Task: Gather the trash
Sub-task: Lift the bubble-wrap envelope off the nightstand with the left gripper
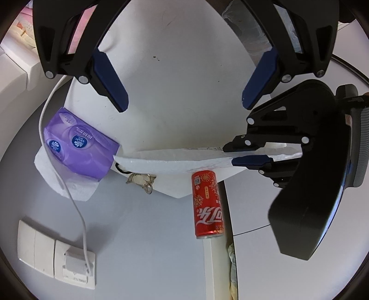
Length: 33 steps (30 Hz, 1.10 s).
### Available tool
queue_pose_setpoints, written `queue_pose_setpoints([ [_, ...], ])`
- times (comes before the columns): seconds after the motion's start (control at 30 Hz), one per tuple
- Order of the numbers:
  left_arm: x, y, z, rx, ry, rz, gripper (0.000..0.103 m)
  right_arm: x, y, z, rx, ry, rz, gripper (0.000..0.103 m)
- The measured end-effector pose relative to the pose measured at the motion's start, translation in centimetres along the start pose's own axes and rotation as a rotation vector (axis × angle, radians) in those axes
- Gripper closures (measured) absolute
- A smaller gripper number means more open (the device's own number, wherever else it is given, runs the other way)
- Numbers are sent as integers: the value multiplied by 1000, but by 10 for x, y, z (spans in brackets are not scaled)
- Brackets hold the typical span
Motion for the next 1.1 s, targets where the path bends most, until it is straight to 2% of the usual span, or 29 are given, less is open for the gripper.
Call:
queue_pose_setpoints([
  [0.57, 78, 20, -7, 70, -45, 46, 88, 42, 2, -35, 62, -22, 40, 7],
  [0.87, 120, 64, -9, 134, -72, 32, 88, 62, -3, -64, 107, -65, 52, 7],
  [1.1, 147, 105, -5, 190, -90, 2, 88, 73, 13, -97, 165, -111, 42, 7],
])
Point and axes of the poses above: each gripper's, at about its wrist camera, not at the fingertips, and x roughly against the way its jaws point, z to its right, y to its underside, the point moved 7 cm from there along -x, roughly the way its jaws point, and after that the axes turned 1 degree about x, right-handed, at the moved point
